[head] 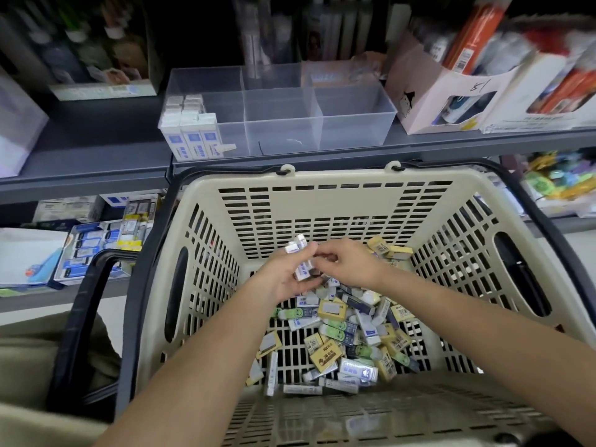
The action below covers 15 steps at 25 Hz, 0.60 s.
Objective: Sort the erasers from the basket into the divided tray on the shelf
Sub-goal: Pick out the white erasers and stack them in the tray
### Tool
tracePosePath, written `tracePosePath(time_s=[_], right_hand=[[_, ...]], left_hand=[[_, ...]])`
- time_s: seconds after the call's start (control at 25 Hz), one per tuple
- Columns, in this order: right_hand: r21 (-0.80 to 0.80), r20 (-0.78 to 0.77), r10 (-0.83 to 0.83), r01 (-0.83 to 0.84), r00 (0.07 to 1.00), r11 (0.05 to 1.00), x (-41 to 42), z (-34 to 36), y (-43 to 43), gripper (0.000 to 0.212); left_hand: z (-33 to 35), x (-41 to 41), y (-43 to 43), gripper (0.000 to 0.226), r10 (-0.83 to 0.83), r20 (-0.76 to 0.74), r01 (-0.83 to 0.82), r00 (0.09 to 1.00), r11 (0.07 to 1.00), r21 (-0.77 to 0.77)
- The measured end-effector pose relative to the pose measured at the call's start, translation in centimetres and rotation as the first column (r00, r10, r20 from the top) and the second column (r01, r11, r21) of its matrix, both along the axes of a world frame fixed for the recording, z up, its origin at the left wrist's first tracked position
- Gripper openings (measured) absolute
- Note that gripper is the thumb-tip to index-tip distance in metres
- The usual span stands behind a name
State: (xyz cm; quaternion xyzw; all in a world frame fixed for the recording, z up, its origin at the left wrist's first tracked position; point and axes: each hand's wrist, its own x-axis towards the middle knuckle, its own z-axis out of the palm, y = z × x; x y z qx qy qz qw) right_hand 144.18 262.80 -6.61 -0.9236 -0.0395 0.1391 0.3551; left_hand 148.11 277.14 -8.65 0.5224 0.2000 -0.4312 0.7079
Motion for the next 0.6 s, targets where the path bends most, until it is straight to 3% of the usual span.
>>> tracePosePath(time_s=[0.08,0.16,0.24,0.36,0.48,0.6], right_hand=[[-0.158,-0.021,0.045,-0.048,0.999,0.986,1.0,-0.8,-0.4,0.024],[-0.501,-0.078,0.161,-0.179,0.984,0.847,1.6,-2.0,-0.7,0.029],[-0.641,-0.12,0.215,-0.241,0.969,0.729,1.8,-3.1,-0.7,0.029],[-0.634,-0.172,0.193,-0.258,0.966,0.729,1.7,-3.6,-1.0,0.024],[-0.651,-0.191,0.188,-0.268,0.963,0.71,1.6,-3.6,-1.6,0.031],[-0.621,-0.214,0.112,-0.224,0.97,0.751,1.6,-3.5,-1.6,0.041]], left_hand=[[-0.4,0.5,0.5,0.023,0.072,0.054,-0.079,0.996,0.987,0.14],[-0.9,1.1,1.4,0.03,0.106,0.055,-0.115,0.993,0.972,0.205],[-1.0,1.4,2.0,0.037,0.101,0.027,-0.105,0.994,0.976,0.192],[-1.2,1.2,2.1,0.038,0.066,0.009,-0.066,0.998,0.976,0.206],[-1.5,1.1,2.1,0.033,0.042,0.006,-0.043,0.999,0.972,0.23],[-1.2,1.2,2.0,0.026,0.054,0.003,-0.053,0.999,0.975,0.217]])
